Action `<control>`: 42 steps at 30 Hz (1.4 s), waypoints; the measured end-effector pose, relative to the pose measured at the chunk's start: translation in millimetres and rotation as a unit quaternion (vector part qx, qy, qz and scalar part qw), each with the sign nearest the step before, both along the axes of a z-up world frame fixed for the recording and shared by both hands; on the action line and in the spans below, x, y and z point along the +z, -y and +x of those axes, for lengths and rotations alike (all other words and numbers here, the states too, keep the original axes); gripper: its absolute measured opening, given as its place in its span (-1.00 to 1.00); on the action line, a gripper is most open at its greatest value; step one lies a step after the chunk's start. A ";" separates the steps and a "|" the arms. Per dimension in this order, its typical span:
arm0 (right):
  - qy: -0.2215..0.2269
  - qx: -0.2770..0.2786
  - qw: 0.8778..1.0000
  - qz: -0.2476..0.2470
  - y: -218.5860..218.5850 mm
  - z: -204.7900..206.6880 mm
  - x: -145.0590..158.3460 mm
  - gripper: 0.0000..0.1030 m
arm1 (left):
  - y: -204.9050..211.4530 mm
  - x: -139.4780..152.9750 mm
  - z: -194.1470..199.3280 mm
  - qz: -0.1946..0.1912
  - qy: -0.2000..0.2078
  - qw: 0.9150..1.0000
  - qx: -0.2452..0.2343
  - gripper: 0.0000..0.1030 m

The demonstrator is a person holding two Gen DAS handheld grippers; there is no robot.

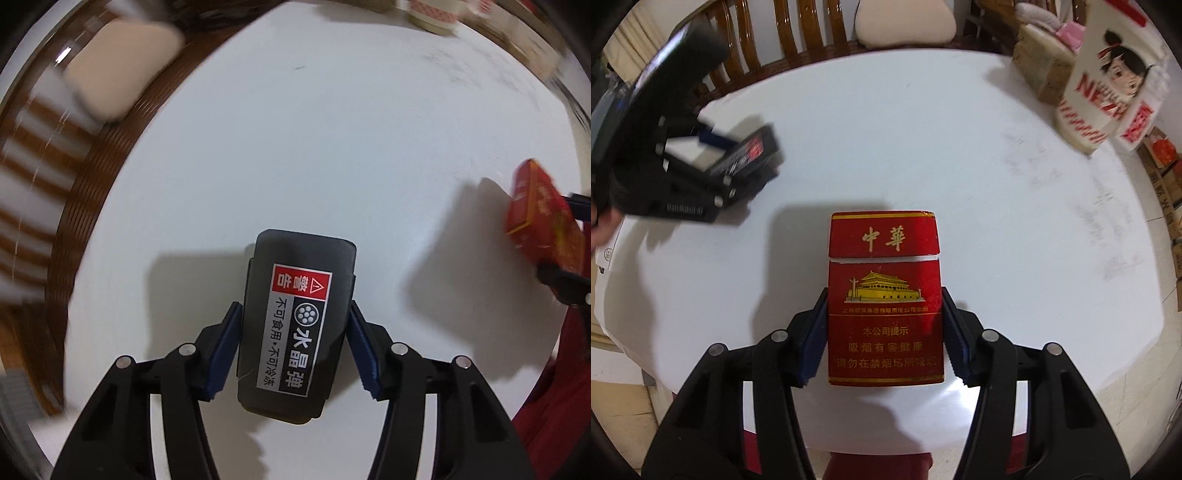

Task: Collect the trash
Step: 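Carry the black box and the red pack down toward the plastic bag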

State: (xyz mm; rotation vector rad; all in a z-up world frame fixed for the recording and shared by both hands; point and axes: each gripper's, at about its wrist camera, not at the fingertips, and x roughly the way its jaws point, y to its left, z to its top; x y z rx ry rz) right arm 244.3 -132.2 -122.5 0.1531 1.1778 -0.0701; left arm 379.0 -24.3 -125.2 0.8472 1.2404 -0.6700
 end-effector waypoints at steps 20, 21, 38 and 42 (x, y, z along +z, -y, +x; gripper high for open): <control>0.169 0.126 0.977 -0.030 -40.3 -95.7 142.3 0.06 | -87.6 118.0 -138.9 -0.165 0.120 0.947 0.250 0.04; 0.172 0.131 0.976 -0.030 -41.7 -100.5 144.7 0.06 | -91.1 118.4 -149.2 -0.167 0.122 0.942 0.263 0.04; 0.182 0.164 0.969 -0.030 -43.2 -202.2 125.6 0.06 | -74.3 87.2 -276.7 -0.208 0.104 0.932 0.276 0.04; 0.183 0.164 0.969 -0.029 -43.6 -220.4 122.0 0.06 | -65.2 87.5 -297.0 -0.210 0.111 0.934 0.266 0.04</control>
